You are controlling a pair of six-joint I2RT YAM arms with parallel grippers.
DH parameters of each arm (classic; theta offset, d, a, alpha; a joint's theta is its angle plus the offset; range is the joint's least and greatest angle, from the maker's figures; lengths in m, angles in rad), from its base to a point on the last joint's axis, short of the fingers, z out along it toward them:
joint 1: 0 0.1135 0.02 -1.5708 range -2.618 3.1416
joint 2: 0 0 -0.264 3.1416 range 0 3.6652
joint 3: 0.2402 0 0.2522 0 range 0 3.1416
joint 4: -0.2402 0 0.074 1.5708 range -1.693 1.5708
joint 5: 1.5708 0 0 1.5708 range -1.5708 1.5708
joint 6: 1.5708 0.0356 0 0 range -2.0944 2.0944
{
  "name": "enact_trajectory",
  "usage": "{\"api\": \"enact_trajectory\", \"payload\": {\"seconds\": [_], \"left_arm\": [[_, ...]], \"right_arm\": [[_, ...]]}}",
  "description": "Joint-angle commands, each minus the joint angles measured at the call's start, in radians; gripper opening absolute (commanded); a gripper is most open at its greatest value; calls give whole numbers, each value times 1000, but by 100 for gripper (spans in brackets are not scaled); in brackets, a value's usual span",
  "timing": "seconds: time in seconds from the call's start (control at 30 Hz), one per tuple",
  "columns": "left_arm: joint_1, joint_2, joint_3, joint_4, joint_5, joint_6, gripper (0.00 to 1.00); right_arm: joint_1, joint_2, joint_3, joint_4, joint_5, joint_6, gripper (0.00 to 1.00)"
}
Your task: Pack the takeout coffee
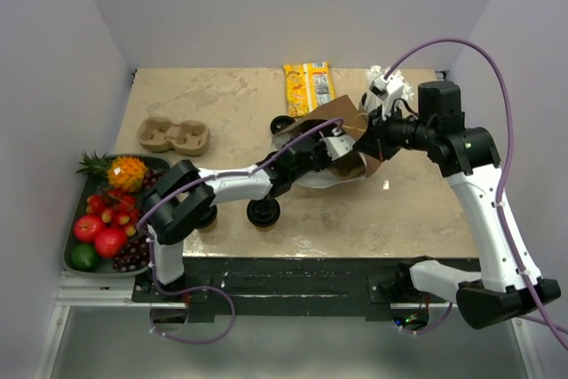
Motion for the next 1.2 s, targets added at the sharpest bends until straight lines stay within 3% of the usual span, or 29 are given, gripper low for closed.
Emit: {"api": "enact_trajectory", "payload": {"seconds": [0.0, 0.37, 0.53, 0.8, 0.9, 1.03, 1.17], "left_arm": [[7, -81, -81, 164, -20, -35, 0], [-3, -55, -104, 236, 78, -47, 0], [-17, -20, -117, 351, 140, 9, 0], [-31, 78, -106, 581, 118, 71, 0], [-46, 82, -155, 727, 88, 100, 0], [-62, 39, -193, 796, 60, 74, 0], [-80, -21, -215, 811, 74, 22, 0]], "right_arm": [[-3, -83, -44, -56, -81, -56, 0], [-3, -42, -15, -47, -133, -56, 0], [-3, -39, -44, -47, -205, -51, 0], [-6, -5, 17, -82, -246, -35, 0], [-8, 16, 83, -125, -207, -56, 0], [-25, 12, 132, -146, -96, -56, 0], [-140, 18, 149, -154, -65, -39, 0]]}}
